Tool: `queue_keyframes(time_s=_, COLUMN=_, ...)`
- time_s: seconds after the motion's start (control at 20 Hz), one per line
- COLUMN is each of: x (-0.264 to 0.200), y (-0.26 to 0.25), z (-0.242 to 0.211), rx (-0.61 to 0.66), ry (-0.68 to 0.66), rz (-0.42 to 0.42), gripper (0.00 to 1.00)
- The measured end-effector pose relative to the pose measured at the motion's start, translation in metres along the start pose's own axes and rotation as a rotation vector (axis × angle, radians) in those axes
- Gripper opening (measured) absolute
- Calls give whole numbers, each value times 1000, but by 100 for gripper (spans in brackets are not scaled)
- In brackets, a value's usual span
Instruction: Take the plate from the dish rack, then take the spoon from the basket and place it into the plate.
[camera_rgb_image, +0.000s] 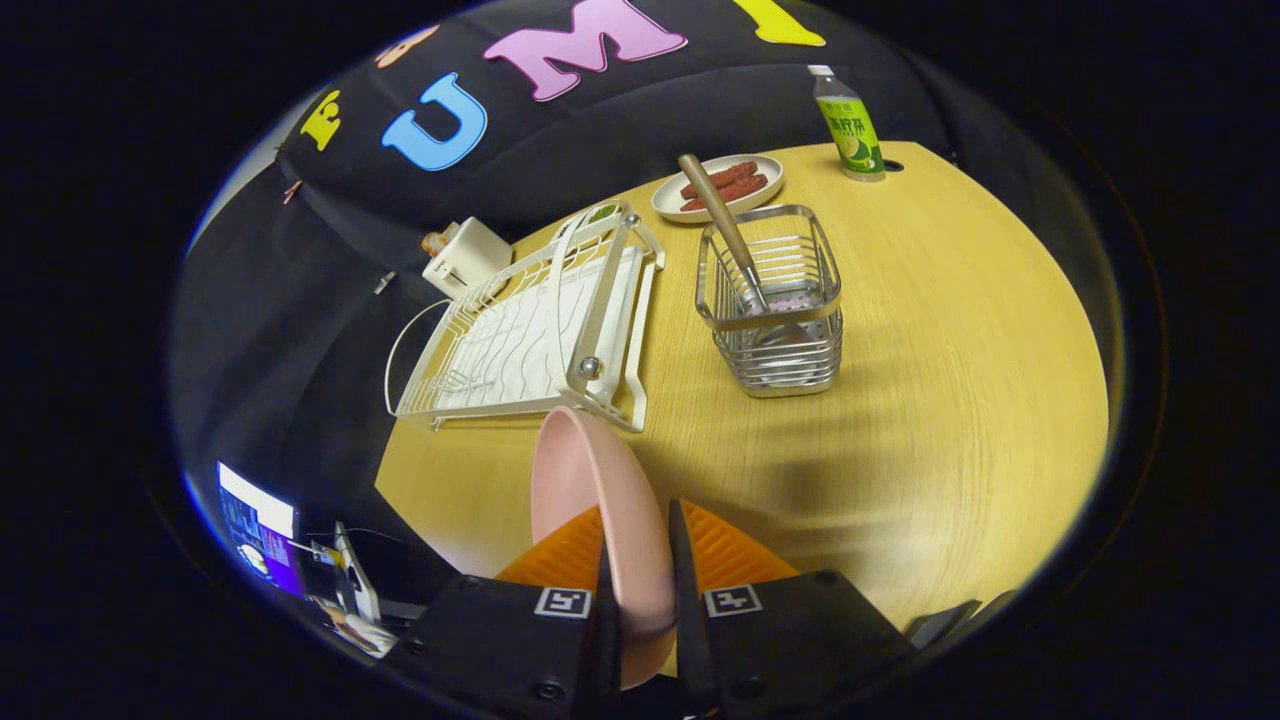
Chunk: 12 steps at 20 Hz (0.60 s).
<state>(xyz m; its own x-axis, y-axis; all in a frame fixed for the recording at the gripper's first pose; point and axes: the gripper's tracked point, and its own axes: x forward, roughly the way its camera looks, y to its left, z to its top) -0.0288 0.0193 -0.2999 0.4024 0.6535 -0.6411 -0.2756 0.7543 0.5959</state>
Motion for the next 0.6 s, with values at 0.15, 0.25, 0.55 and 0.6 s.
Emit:
queue_keyframes(time_s=0.15, x=1, y=-15, z=-4, rx=-7, ry=8, rz=-5, gripper=29)
queue_keyframes(time_s=0.25, x=1, y=-29, z=-1, rx=-23, ry=-8, rz=-29, gripper=31)
queue_keyframes(time_s=0.55, x=-20, y=-41, z=25, rx=-125, ry=-107, rz=-63, gripper=59)
queue_keyframes(time_s=0.6, x=-27, y=-40, z=34, rx=-155, ry=-142, rz=-64, gripper=68)
